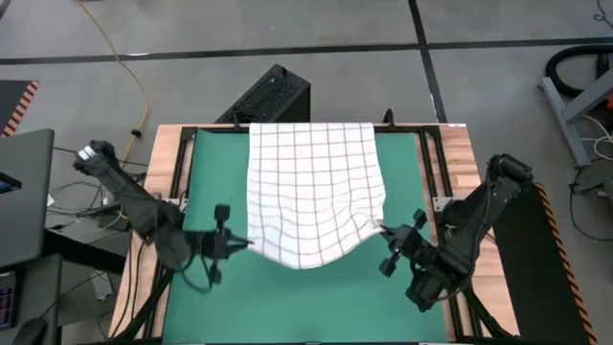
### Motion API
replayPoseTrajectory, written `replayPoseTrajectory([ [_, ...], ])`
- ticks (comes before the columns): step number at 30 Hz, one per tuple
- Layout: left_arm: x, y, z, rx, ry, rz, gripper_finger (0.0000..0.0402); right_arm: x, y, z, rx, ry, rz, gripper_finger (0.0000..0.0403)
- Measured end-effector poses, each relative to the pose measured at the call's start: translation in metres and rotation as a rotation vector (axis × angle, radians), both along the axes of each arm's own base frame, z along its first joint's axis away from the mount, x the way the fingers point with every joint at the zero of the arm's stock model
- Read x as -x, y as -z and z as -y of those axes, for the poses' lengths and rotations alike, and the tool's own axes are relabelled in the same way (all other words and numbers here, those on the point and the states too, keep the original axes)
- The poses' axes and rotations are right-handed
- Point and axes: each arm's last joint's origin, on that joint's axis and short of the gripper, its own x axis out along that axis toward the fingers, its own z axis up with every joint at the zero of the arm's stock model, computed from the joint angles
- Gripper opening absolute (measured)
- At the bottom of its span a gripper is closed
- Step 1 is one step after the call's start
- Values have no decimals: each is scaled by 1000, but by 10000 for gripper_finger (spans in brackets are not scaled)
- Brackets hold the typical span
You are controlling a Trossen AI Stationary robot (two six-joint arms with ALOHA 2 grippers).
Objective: Roll towel into tight, uniform cylinder
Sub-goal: Fold the white towel
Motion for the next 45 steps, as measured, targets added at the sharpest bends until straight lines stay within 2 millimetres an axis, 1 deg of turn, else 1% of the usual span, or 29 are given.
replayPoseTrajectory([
  [3, 1, 16, 24, 22, -30, -19, 0, -1, 8, -9, -55, -3, -16, 6],
  [7, 3, 35, 52, 81, -52, -21, 0, -4, 24, -29, -120, -20, -17, 6],
  [12, 15, 50, 85, 190, -91, 53, 0, -5, 45, -56, -208, -42, 37, 6],
  [14, 20, 53, 96, 230, -93, 89, 0, -4, 49, -64, -215, -53, 41, 6],
  [16, 26, 55, 106, 258, -86, 110, 0, -4, 45, -66, -199, -57, 26, 6],
  [19, 33, 55, 119, 302, -68, 111, 0, -7, 31, -73, -244, -85, 6, 6],
  [22, 38, 45, 132, 326, -64, 137, 0, -7, 17, -86, -262, -149, 41, 6],
  [25, 44, 34, 141, 286, -47, 161, 0, -5, 5, -99, -266, -224, 58, 6],
  [28, 49, 25, 146, 264, -47, 192, 0, -6, -4, -106, -269, -266, 80, 6],
  [30, 53, 21, 148, 250, -52, 211, 0, -8, -8, -107, -230, -275, 105, 6],
  [32, 56, 20, 149, 198, -69, 237, 0, -10, -12, -104, -150, -268, 117, 6],
  [34, 60, 20, 147, 97, -105, 269, 0, -13, -19, -97, -59, -240, 130, 6],
  [38, 64, 26, 136, -99, -205, 331, 0, -26, -36, -70, 107, -137, 144, 7],
  [41, 58, 28, 117, -136, -250, 334, 0, -40, -43, -43, 186, -46, 106, 7],
  [45, 44, 27, 80, -136, -319, 254, 0, -59, -45, -2, 204, 74, -10, 7],
])
